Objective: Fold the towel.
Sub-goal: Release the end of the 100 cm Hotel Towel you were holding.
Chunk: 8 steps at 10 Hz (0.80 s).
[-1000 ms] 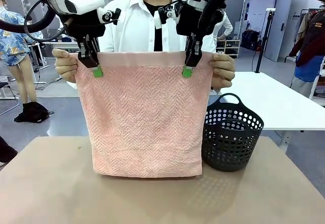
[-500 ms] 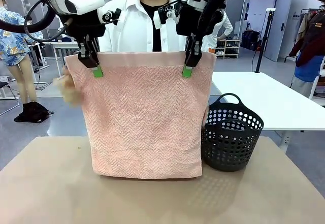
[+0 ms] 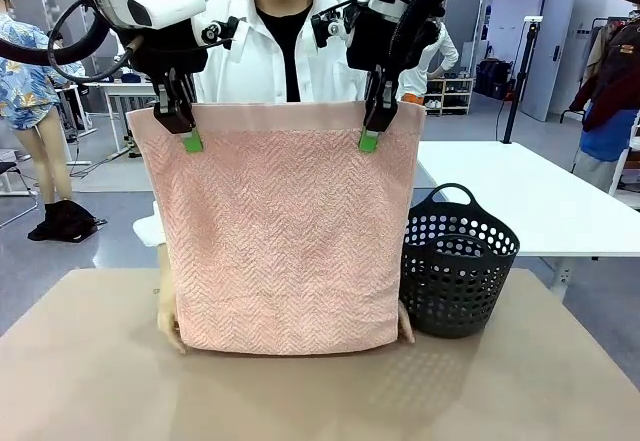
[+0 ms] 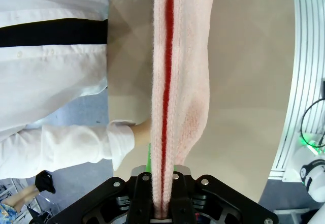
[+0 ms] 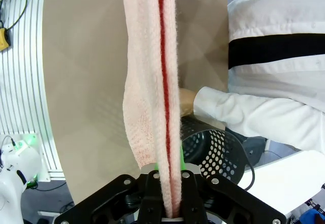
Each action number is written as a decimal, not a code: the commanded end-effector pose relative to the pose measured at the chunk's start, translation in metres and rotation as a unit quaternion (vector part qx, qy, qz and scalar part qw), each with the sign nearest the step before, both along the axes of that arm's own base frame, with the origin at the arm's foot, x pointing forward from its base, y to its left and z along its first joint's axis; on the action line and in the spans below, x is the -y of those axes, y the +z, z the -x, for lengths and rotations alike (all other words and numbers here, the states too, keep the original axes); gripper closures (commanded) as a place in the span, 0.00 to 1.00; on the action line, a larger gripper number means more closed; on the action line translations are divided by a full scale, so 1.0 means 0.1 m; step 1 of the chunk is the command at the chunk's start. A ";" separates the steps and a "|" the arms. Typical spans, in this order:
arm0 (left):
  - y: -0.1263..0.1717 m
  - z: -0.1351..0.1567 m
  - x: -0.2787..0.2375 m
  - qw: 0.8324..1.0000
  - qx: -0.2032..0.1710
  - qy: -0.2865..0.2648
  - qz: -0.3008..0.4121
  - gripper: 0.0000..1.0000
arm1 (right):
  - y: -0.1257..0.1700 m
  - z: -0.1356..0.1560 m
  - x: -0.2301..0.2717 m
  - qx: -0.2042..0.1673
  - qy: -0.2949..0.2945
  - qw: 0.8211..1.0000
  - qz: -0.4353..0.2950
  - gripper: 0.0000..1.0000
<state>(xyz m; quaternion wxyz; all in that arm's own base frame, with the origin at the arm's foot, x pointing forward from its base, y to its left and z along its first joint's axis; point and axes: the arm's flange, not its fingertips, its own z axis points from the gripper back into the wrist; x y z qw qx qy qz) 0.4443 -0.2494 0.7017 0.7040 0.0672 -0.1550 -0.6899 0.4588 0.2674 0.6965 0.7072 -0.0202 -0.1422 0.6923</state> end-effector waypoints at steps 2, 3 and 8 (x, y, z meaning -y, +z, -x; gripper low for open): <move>0.03 0.01 -0.01 1.000 0.003 0.000 0.001 1.00 | 0.01 0.00 0.01 0.002 0.004 1.000 0.001 1.00; 0.03 0.01 -0.01 1.000 0.003 0.000 0.001 1.00 | 0.01 0.00 0.01 0.002 0.004 1.000 0.001 1.00; 0.03 0.01 -0.01 1.000 0.003 0.000 0.001 1.00 | 0.01 0.00 0.01 0.002 0.004 1.000 0.001 1.00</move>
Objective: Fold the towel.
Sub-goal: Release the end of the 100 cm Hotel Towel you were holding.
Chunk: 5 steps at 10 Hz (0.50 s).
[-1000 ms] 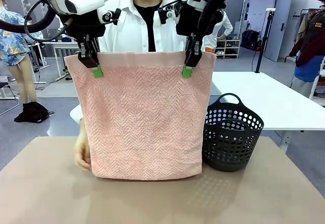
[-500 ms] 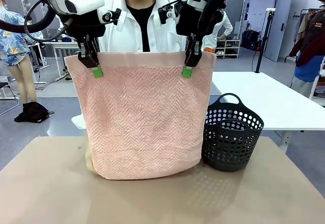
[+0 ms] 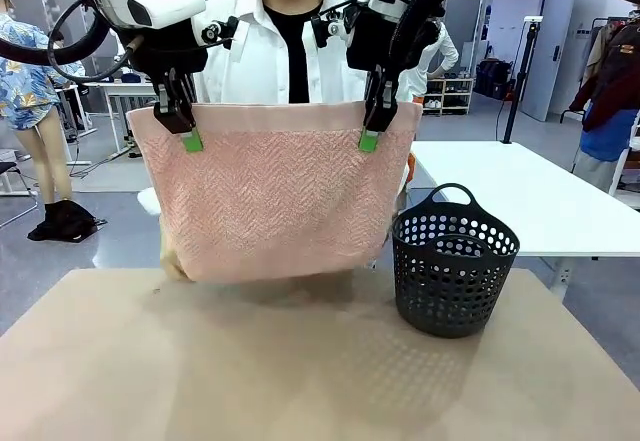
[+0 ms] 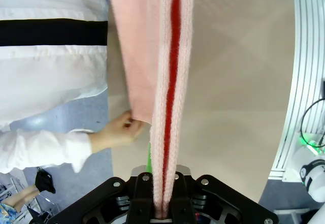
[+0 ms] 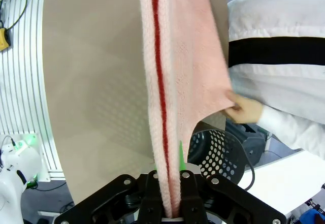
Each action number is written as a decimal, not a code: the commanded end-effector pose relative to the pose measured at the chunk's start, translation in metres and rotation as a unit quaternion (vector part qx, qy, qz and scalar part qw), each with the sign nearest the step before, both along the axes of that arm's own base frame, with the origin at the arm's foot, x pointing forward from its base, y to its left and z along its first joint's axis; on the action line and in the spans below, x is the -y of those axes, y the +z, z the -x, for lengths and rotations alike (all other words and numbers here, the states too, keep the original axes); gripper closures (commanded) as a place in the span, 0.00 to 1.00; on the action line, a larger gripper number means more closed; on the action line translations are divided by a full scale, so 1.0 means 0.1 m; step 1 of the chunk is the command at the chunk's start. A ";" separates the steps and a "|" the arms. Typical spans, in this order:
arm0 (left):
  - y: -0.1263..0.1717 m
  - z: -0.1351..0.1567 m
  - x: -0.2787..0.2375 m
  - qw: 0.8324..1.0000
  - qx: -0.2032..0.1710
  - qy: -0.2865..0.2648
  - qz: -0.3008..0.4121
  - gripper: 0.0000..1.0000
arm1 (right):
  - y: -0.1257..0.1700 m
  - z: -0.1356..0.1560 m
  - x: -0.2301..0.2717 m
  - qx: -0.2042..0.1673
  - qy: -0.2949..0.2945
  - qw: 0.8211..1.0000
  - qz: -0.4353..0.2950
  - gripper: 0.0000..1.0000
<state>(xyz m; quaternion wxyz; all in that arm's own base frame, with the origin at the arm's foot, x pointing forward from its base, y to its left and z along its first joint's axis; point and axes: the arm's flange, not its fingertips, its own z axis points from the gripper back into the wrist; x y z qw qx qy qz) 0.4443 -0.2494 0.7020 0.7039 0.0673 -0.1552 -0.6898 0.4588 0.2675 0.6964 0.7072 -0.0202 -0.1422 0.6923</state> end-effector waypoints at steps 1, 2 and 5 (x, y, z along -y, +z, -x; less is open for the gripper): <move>0.03 0.01 -0.01 1.000 0.003 0.000 0.001 1.00 | 0.01 0.00 0.01 0.002 0.004 1.000 0.001 1.00; 0.03 0.01 -0.01 1.000 0.003 0.000 0.001 1.00 | 0.01 0.00 0.01 0.002 0.004 1.000 0.001 1.00; 0.03 0.01 -0.01 1.000 0.003 0.000 0.001 1.00 | 0.01 0.00 0.01 0.002 0.004 1.000 0.001 1.00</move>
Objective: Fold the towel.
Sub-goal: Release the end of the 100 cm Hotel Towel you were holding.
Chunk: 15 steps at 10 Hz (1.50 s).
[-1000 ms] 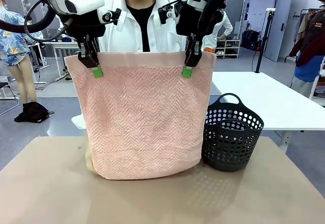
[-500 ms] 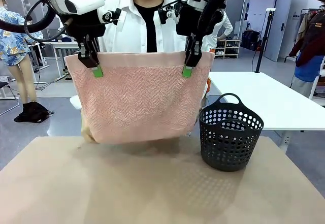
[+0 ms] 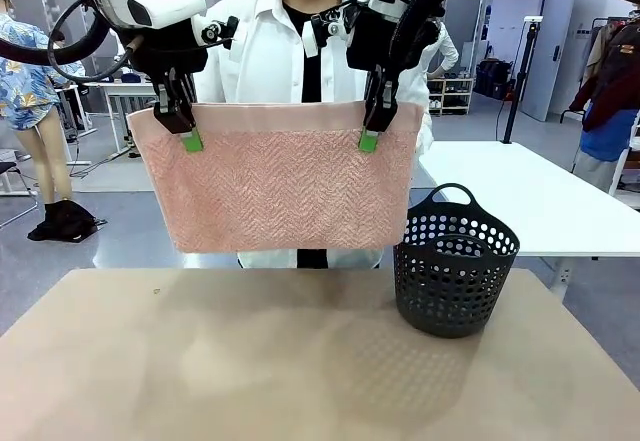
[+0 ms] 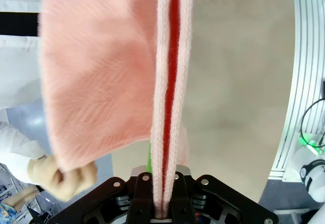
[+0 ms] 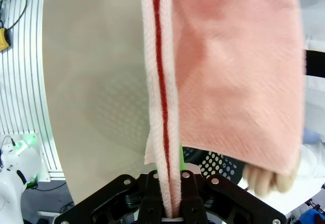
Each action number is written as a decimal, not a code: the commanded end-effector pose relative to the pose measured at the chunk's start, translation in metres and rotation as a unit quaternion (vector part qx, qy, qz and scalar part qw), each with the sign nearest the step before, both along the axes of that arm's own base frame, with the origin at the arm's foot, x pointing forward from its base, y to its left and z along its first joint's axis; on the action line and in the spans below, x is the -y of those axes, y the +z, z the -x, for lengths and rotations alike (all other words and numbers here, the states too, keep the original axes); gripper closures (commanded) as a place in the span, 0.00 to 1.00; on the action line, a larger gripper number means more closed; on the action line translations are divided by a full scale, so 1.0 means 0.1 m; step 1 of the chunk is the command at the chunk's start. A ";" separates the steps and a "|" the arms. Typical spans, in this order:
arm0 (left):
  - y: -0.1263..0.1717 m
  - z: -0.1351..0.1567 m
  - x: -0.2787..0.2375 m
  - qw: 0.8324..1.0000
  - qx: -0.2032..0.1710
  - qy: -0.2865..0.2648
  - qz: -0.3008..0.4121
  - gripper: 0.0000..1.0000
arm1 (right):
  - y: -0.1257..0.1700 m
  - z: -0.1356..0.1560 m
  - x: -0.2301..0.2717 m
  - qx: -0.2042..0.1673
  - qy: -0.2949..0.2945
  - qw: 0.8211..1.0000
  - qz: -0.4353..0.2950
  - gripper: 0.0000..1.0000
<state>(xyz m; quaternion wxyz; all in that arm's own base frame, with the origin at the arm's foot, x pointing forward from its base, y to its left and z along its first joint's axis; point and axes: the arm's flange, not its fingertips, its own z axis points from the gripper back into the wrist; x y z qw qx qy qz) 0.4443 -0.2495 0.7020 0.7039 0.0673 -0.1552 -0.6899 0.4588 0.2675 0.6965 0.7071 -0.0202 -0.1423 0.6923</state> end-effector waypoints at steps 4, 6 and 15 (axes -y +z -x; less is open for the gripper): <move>0.03 0.01 -0.01 1.000 0.003 0.000 0.001 1.00 | 0.01 0.00 0.01 0.002 0.004 1.000 0.001 1.00; 0.03 0.01 -0.01 1.000 0.003 0.000 0.001 1.00 | 0.01 0.00 0.01 0.002 0.004 1.000 0.001 1.00; 0.03 0.01 -0.01 1.000 0.003 0.000 0.001 1.00 | 0.01 0.00 0.01 0.002 0.004 1.000 0.001 1.00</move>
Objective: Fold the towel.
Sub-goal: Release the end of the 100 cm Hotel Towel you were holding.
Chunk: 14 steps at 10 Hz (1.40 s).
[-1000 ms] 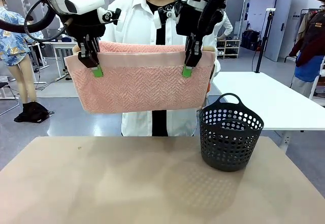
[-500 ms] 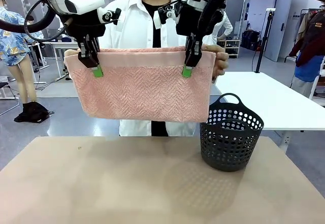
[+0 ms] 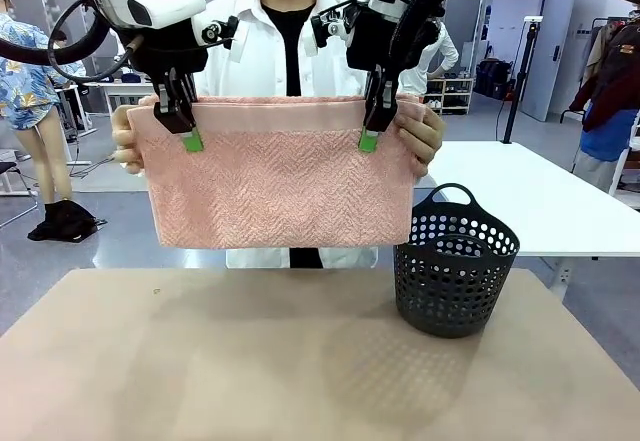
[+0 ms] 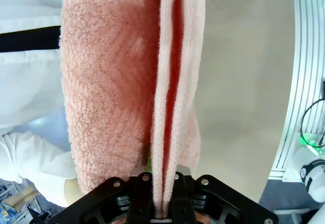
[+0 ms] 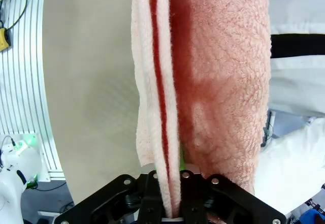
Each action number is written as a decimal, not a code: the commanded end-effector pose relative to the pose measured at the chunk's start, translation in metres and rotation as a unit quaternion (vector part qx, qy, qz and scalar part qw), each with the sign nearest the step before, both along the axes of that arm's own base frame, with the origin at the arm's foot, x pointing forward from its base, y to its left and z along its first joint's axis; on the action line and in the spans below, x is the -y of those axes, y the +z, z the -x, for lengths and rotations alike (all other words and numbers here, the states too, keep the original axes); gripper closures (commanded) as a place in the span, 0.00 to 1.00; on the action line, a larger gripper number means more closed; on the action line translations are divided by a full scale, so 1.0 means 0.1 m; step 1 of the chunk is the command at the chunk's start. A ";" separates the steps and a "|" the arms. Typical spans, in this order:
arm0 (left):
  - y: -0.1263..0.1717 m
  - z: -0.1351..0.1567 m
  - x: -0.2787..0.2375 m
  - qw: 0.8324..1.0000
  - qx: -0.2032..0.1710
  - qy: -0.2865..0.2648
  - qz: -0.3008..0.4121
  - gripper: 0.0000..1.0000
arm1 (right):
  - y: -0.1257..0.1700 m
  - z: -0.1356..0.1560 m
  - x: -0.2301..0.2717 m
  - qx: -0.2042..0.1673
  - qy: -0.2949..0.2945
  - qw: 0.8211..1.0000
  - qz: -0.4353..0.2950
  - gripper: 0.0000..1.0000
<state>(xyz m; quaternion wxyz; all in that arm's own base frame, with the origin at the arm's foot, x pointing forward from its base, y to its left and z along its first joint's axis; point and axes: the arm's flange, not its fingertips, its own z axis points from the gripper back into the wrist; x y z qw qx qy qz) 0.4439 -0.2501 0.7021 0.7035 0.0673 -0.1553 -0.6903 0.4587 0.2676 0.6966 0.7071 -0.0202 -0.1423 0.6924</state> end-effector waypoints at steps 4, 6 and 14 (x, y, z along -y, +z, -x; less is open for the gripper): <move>0.00 0.00 0.00 1.000 0.000 0.000 0.000 0.81 | 0.04 0.00 0.00 0.003 0.013 1.000 0.002 0.96; 0.01 0.03 -0.01 1.000 0.011 -0.009 -0.006 0.38 | 0.04 0.03 0.00 0.011 0.022 1.000 0.012 0.51; 0.14 0.09 -0.04 1.000 0.021 -0.008 0.011 0.00 | 0.21 0.12 0.12 0.019 0.011 1.000 -0.013 0.00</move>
